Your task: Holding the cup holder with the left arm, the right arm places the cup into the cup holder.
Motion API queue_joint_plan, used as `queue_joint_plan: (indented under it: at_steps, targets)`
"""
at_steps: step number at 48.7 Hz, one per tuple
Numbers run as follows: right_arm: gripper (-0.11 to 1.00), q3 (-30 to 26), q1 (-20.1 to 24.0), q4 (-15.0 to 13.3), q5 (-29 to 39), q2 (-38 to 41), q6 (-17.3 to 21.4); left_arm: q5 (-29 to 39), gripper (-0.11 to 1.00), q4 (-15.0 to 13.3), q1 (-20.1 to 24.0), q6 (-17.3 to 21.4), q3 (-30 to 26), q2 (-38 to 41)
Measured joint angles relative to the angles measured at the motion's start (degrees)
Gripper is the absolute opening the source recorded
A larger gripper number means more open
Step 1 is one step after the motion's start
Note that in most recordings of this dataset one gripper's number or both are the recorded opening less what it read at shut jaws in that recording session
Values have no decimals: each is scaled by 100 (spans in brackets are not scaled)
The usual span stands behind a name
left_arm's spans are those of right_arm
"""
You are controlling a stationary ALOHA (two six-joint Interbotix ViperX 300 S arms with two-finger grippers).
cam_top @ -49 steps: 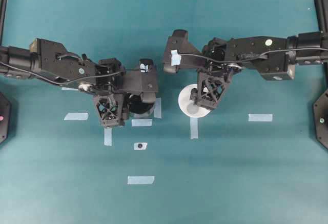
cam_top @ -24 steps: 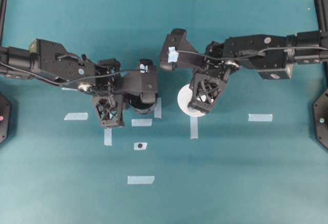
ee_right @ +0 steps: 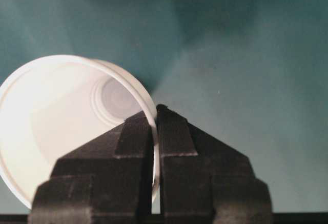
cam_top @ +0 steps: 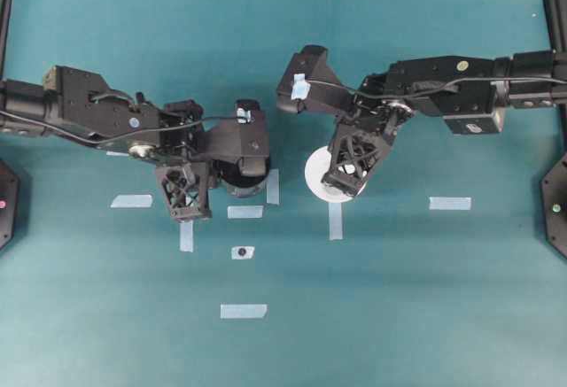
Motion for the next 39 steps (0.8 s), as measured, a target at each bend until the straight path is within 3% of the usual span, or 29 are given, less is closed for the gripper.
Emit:
queue_joint_plan:
  at_steps: [13, 27, 39]
  targets:
    - [3, 9, 9, 9, 70, -185, 70, -229, 22, 0, 0, -9, 97, -158]
    - [3, 9, 9, 9, 70, -527, 308, -940, 22, 0, 0, -35, 422, -378]
    - [3, 70, 0, 9, 132, -888, 492, -1907, 22, -9, 0, -439, 765, -554]
